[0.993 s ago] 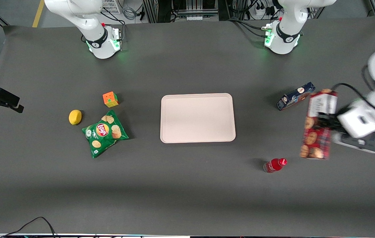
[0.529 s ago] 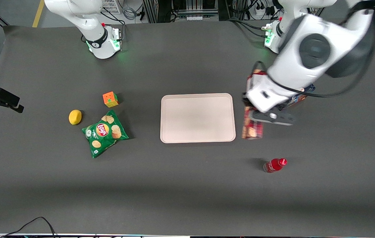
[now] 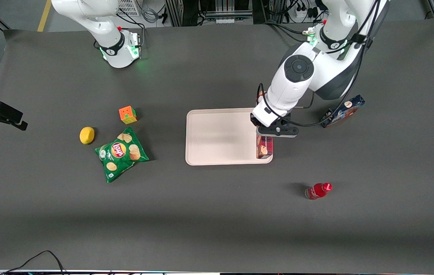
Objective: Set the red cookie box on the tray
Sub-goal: 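Carry the held cookie box over to the white tray's edge, then lower the cookie box onto the tray and open the left gripper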
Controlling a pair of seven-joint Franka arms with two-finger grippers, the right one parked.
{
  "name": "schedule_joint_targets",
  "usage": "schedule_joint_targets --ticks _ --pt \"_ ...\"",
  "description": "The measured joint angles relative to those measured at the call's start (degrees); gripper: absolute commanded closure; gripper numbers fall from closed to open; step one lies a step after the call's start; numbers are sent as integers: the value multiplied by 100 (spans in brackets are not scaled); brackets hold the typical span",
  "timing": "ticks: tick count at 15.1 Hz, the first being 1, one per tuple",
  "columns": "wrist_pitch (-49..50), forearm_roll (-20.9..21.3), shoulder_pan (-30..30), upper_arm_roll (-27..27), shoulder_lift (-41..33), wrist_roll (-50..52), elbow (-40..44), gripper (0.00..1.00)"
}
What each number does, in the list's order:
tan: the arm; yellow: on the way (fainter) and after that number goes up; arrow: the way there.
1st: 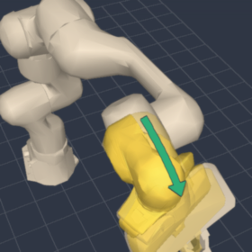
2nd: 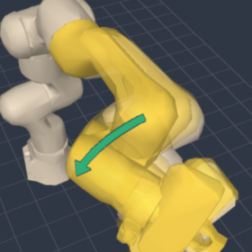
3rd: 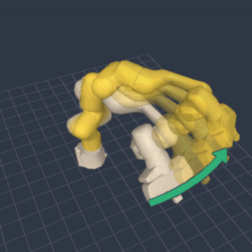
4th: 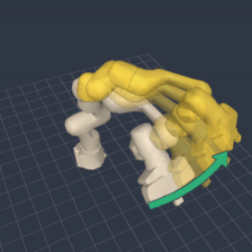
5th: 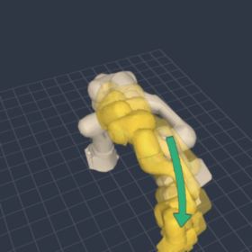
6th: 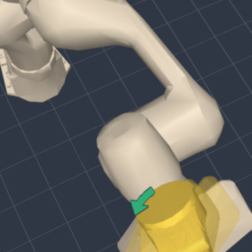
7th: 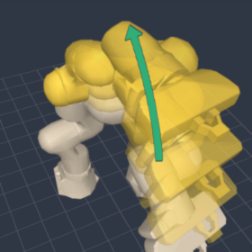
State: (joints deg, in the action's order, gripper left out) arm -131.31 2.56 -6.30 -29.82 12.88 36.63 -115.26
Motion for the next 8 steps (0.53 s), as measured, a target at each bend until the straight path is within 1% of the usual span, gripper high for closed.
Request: schedule_joint_targets --ticks 2,4,6,8 --pt "-521 26 0 15 2 308 -394 100" --pt "-996 192 1 46 38 550 -702 100" --pt "-1468 533 0 93 166 763 -935 100" --pt "-1715 917 -2 150 336 1035 -1049 100"
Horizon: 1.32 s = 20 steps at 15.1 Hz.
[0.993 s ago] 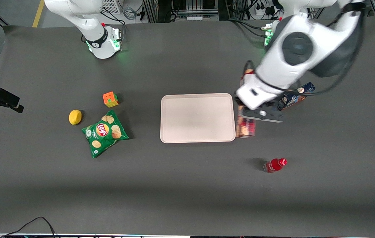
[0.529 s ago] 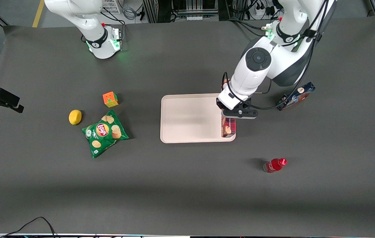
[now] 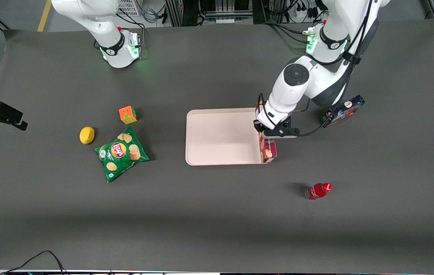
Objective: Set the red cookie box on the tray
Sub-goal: 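Lower the cookie box onto the tray and open the left gripper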
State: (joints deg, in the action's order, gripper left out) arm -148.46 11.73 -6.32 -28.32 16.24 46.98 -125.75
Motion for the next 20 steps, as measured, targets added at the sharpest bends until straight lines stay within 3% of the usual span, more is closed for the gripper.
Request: schedule_joint_targets --ticks 8,12,15,16,17,18,20 --pt "-292 1491 -240 114 531 1523 -39 100" --pt "-293 1645 -335 116 602 1807 -40 100" --pt "-293 1666 -344 124 630 1815 -40 82" --pt "-293 1669 -345 127 632 1815 -40 68" --pt "-293 1672 -346 131 633 1815 -39 29" --pt "-293 1676 -346 134 633 1815 -39 0" --pt "-296 1707 -349 162 632 1815 -30 0"
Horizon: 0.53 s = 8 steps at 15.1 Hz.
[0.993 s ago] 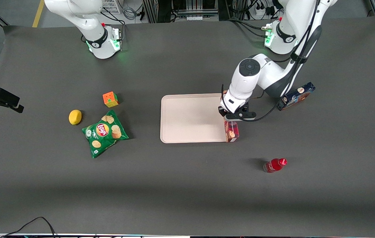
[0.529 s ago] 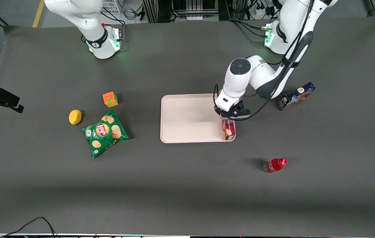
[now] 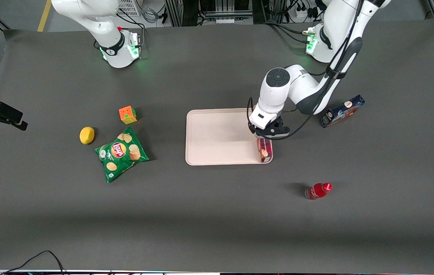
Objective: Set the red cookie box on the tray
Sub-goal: 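Lower the cookie box onto the tray and open the left gripper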
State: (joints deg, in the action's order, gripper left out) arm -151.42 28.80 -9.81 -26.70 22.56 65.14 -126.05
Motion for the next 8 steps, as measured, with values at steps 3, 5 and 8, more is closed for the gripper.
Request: schedule_joint_targets --ticks 3,5,8 --pt "-1 88 0 68 -1 0 65 0" --pt "-1 99 0 131 -17 0 159 0" --pt "266 99 4 218 -83 -4 514 0"
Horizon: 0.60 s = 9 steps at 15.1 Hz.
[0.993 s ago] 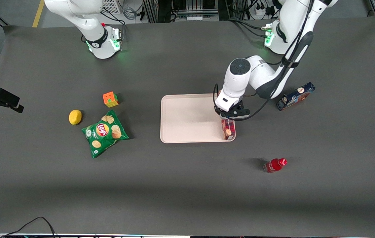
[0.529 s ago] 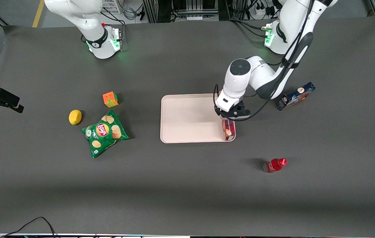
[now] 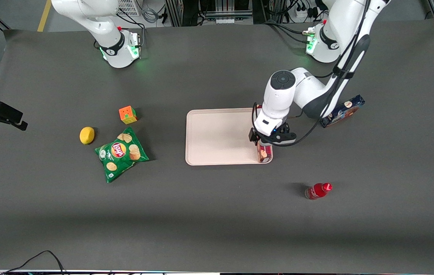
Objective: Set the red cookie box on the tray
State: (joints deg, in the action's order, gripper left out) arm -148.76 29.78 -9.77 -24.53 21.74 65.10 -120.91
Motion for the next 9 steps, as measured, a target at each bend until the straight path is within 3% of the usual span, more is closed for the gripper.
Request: schedule_joint_targets --ticks 2,6,9 --pt "504 -164 9 27 -128 -203 372 0" --pt "1664 -1927 75 421 -509 -2290 1187 0" --pt "2895 -2681 142 1068 -740 -3917 1937 0"
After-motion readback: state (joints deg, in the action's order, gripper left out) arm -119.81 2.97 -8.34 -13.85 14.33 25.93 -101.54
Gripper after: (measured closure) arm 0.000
